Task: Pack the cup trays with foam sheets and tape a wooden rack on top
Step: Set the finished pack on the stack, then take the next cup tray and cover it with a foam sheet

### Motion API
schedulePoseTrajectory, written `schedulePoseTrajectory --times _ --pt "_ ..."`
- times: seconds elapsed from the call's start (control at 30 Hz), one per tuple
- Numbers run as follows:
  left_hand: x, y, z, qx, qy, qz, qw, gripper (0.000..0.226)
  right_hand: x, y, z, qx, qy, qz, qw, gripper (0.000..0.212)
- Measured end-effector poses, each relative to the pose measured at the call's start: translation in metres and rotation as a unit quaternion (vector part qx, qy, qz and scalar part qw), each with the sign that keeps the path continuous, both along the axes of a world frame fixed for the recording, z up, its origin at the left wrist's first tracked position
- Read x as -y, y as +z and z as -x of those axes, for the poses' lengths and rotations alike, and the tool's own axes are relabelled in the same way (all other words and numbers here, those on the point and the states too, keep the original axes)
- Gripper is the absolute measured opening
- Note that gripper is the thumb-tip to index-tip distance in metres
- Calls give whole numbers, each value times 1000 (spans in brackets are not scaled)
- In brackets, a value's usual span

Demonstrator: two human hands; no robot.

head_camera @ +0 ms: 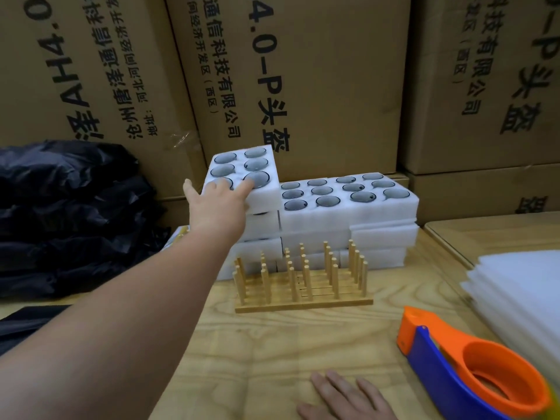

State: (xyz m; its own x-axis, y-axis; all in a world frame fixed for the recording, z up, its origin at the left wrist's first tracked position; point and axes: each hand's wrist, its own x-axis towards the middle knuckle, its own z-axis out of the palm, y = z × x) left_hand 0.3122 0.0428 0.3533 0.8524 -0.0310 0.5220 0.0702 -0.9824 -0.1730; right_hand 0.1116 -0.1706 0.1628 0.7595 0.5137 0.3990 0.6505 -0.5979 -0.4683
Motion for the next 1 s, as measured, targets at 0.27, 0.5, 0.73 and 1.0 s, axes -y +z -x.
schedulePoseTrajectory --times 0.27,0.5,0.73,1.0 --pt "26 0 122 118 -155 67 979 37 16 -9 6 -32 -62 205 976 43" --pt "41 -62 247 56 -206 103 972 35 38 5 -1 -211 -114 -211 948 46" --pt "70 -81 299 -201 -131 139 961 26 49 -9 -7 -295 -169 -494 800 24" --pt "75 -94 319 -271 -196 79 939 35 56 -2 -15 -363 -143 -527 755 43"
